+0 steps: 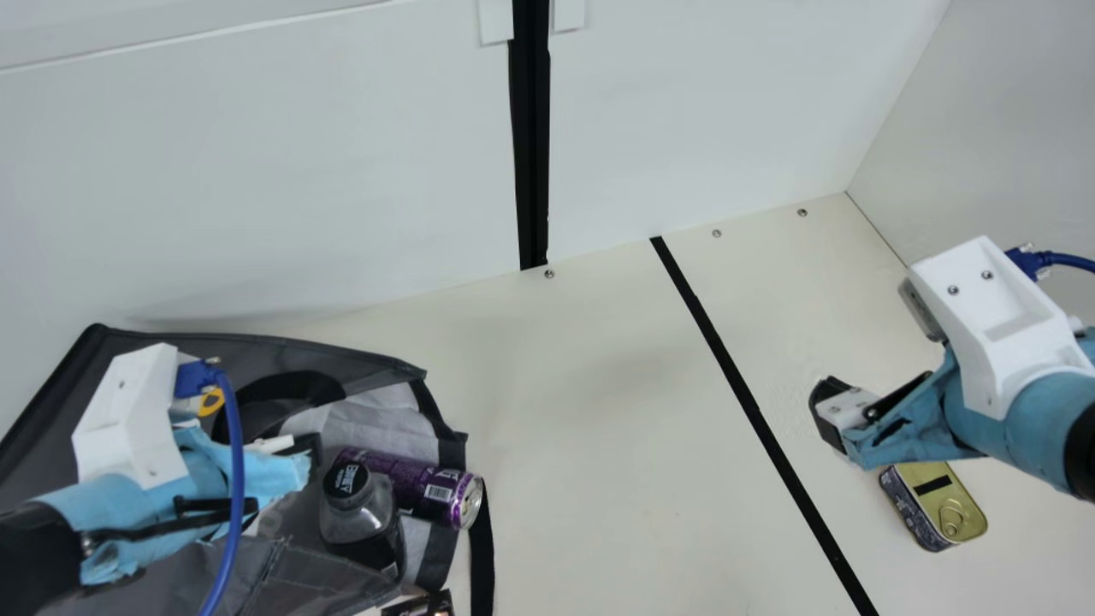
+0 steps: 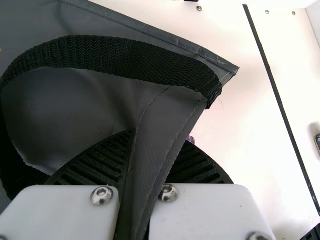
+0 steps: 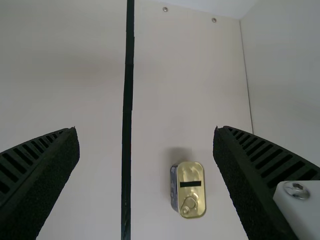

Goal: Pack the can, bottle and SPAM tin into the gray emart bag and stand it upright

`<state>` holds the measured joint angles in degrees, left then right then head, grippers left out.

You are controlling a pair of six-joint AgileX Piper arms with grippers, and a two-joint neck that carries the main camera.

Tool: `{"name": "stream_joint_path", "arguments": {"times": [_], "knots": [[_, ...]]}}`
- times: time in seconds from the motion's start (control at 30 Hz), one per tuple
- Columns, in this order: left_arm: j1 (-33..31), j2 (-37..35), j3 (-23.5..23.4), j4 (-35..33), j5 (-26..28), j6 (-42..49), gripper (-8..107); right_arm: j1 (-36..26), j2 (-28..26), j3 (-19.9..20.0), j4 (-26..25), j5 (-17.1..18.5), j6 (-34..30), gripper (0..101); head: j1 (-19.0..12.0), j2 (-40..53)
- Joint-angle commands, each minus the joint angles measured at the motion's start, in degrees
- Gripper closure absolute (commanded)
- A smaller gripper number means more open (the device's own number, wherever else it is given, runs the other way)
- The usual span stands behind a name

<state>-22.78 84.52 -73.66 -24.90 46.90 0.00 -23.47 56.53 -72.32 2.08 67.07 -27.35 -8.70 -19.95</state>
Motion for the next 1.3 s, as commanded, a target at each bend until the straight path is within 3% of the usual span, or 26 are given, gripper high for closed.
{"name": "stream_joint_path", "arguments": {"times": [0.0, 0.17, 0.43, 1.27], "knots": [[0.0, 0.0, 0.0, 0.0, 0.0, 0.0, 107, 0.0, -0.5, -0.2, -1.6, 0.8, 1.6, 6, -1.3, 0.0], [0.0, 0.0, 0.0, 0.0, 0.0, 0.0, 107, 0.0, -1.9, -0.5, -3.7, 2.8, 4.3, 6, -1.3, 0.0], [0.0, 0.0, 0.0, 0.0, 0.0, 0.0, 107, -1.7, -3.7, 1.5, -5.3, 2.8, 6.3, 6, -1.3, 0.0], [0.0, 0.0, 0.0, 0.0, 0.0, 0.0, 107, -13.0, -7.2, 5.5, -2.4, 2.8, 3.7, 6, -1.3, 0.0]]}}
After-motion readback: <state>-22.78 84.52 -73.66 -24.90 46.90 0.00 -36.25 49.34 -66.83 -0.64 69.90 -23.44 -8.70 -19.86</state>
